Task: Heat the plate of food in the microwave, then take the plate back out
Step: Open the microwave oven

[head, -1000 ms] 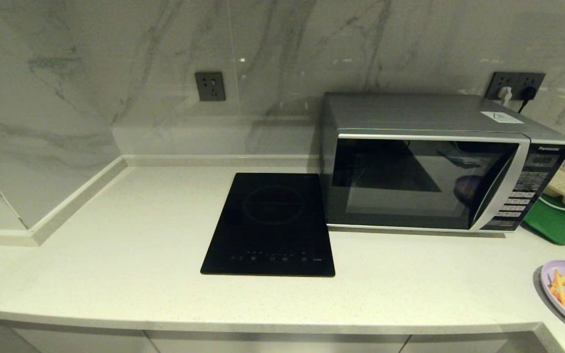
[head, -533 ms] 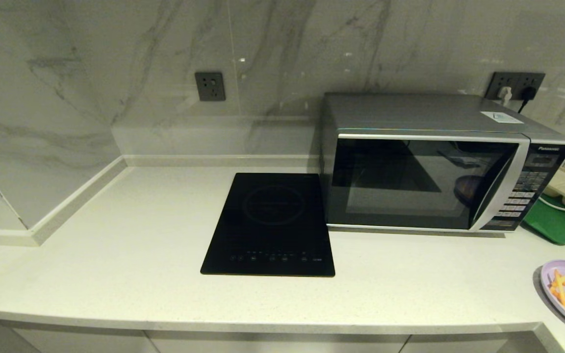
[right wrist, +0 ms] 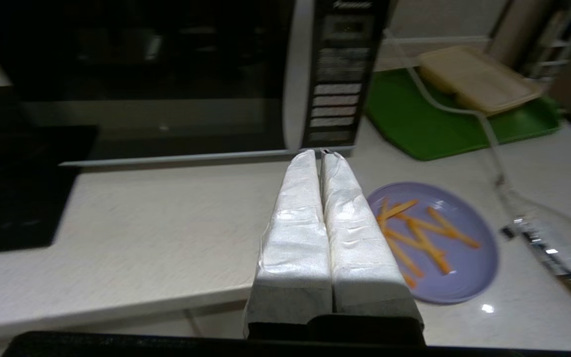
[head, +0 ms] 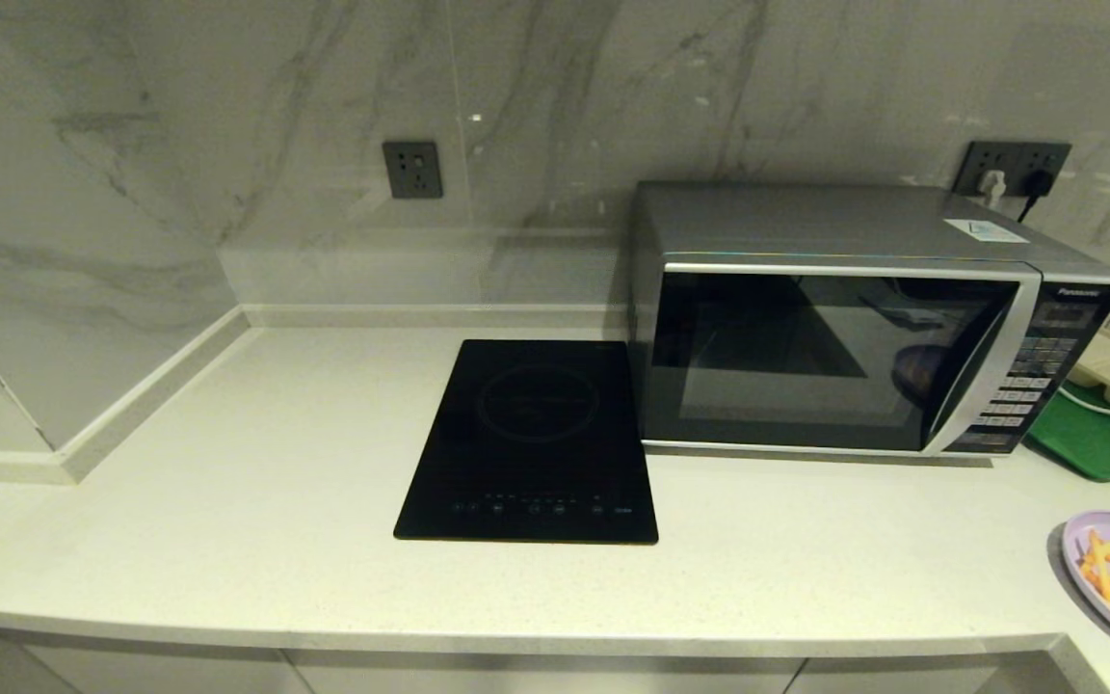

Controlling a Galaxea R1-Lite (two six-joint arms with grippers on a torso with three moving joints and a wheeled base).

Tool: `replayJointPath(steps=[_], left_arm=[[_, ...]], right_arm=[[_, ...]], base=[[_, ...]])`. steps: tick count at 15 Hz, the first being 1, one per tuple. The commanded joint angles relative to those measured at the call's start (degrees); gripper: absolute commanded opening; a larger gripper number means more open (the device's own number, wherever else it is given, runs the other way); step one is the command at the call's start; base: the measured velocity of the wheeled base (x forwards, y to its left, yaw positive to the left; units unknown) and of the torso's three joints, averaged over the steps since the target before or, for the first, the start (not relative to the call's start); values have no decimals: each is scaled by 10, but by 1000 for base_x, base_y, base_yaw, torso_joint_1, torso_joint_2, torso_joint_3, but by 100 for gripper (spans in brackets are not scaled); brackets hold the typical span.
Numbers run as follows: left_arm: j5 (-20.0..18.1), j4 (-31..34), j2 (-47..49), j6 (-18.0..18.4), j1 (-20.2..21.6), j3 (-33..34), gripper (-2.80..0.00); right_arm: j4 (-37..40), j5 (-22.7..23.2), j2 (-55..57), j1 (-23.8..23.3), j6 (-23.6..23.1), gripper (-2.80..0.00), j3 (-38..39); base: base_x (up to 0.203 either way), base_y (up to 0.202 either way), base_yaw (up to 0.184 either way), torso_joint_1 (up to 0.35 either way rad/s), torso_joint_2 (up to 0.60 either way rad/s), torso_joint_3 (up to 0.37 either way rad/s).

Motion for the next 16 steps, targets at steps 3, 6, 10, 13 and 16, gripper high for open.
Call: replayJointPath(steps=[3, 6, 10, 13, 16], left_arm=[[0, 0, 0, 0, 0, 0, -280], [0, 0, 0, 0, 0, 0, -280], [0, 0, 0, 0, 0, 0, -280], [0, 0, 0, 0, 0, 0, -280], [0, 0, 0, 0, 0, 0, -280]], right_arm=[[-17, -113, 239, 33, -52, 0, -114], [-21, -223, 350, 86, -60, 0, -157], [-72, -352, 493, 143, -26, 0, -190], [-145, -426, 575, 154, -17, 0, -200], [-165, -456, 621, 149, -15, 0, -213]], base=[[0, 0, 0, 0, 0, 0], [0, 0, 0, 0, 0, 0], [0, 0, 0, 0, 0, 0], [0, 0, 0, 0, 0, 0], [0, 0, 0, 0, 0, 0]])
